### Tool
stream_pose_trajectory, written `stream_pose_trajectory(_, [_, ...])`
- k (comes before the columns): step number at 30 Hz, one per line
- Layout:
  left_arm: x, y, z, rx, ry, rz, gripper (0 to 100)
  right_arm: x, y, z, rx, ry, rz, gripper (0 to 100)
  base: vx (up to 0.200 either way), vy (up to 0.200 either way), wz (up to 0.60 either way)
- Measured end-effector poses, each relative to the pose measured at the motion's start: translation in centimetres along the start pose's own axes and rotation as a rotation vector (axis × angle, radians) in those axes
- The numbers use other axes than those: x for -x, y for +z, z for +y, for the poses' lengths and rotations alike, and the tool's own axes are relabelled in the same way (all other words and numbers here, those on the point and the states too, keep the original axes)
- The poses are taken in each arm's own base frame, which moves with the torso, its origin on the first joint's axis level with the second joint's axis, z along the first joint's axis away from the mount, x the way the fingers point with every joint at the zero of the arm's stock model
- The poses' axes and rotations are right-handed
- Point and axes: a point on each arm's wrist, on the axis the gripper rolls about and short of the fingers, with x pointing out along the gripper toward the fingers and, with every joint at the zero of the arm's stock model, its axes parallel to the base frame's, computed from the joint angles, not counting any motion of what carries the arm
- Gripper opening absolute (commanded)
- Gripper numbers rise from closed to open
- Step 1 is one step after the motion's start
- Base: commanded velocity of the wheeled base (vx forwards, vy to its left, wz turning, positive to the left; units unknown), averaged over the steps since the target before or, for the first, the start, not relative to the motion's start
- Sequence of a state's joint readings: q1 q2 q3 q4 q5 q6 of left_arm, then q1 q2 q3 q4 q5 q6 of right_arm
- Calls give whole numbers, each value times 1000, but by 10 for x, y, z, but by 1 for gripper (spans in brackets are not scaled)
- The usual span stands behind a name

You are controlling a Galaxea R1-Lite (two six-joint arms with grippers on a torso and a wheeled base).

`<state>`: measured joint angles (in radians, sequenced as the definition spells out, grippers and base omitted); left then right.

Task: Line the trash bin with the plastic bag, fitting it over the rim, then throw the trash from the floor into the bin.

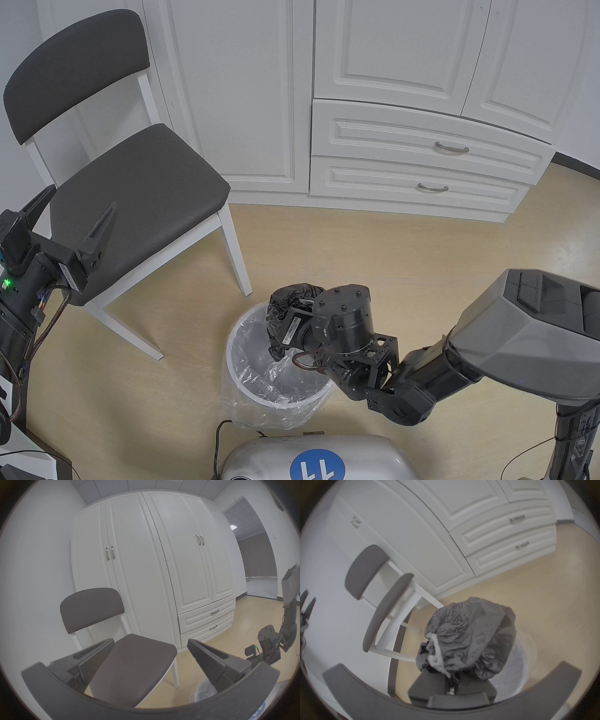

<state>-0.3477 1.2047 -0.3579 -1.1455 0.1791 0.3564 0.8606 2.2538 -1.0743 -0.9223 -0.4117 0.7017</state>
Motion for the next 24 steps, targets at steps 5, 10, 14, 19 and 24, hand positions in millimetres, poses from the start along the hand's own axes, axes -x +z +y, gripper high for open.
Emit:
stream_pose_trajectory(5, [-1,0,1,-1,8,-1,100,-14,4,4,-160,-84,77,0,0,0,0])
stream_pose_trajectory(10, [-1,0,2,-2,12,-1,100,-25,9,11,-285,-114,126,0,0,0,0])
stream_pose_trajectory(14, [-1,0,3,-3,15,-1,100,-34,4,12,-305,-113,141,0,0,0,0])
stream_pose_trajectory(19, [-1,0,3,-4,15,0,100,-38,-9,10,-287,-127,168,0,0,0,0])
stream_pose_trajectory(24, [-1,0,3,-5,15,0,100,-41,-24,5,-255,-168,212,0,0,0,0])
